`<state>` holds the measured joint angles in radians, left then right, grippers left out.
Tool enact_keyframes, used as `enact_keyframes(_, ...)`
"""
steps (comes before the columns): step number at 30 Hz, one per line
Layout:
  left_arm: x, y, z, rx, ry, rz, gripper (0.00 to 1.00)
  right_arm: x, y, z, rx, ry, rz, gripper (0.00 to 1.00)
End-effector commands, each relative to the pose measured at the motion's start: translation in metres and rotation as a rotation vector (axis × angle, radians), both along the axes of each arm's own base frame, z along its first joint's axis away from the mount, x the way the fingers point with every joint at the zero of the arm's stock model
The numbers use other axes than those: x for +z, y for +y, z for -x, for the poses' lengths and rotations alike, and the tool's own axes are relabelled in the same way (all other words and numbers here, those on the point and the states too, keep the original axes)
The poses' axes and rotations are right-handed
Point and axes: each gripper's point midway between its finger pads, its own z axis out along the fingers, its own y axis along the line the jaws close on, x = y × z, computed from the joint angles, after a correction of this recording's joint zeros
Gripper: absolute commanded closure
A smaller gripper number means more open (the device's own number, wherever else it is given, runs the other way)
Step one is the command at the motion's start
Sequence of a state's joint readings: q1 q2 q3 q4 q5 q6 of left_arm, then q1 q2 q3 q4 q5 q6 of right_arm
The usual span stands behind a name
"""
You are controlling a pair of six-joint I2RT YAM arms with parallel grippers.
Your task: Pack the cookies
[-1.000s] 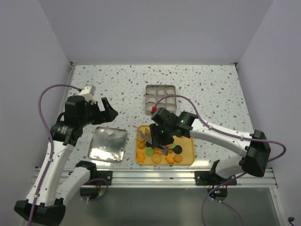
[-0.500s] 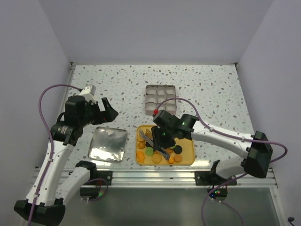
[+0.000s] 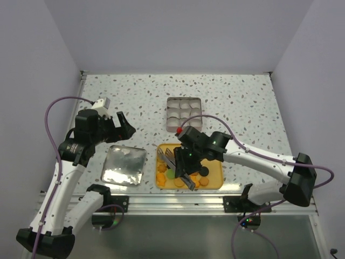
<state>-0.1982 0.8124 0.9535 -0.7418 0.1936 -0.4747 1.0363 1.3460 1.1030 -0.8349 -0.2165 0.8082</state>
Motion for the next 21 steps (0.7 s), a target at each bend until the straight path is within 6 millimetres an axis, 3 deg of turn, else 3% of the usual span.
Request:
enact_keyframes(1, 0.011, -0.001, -0.005, -0.013, -0.044, -0.010, 0.00, 0.010, 0.009, 0.010, 0.026, 0.032, -0.076, 0.55)
enact_keyframes(11, 0.007, 0.000, -0.004, -0.009, -0.031, -0.015, 0.00, 0.029, 0.014, 0.024, 0.112, 0.034, -0.160, 0.55)
enact_keyframes(16, 0.005, -0.001, -0.005, -0.014, -0.030, -0.014, 0.00, 0.036, -0.006, 0.012, 0.092, -0.062, -0.067, 0.55)
enact_keyframes(21, 0.004, -0.003, -0.008, -0.020, -0.029, -0.008, 0.00, 0.017, -0.028, 0.006, 0.041, -0.071, 0.073, 0.55)
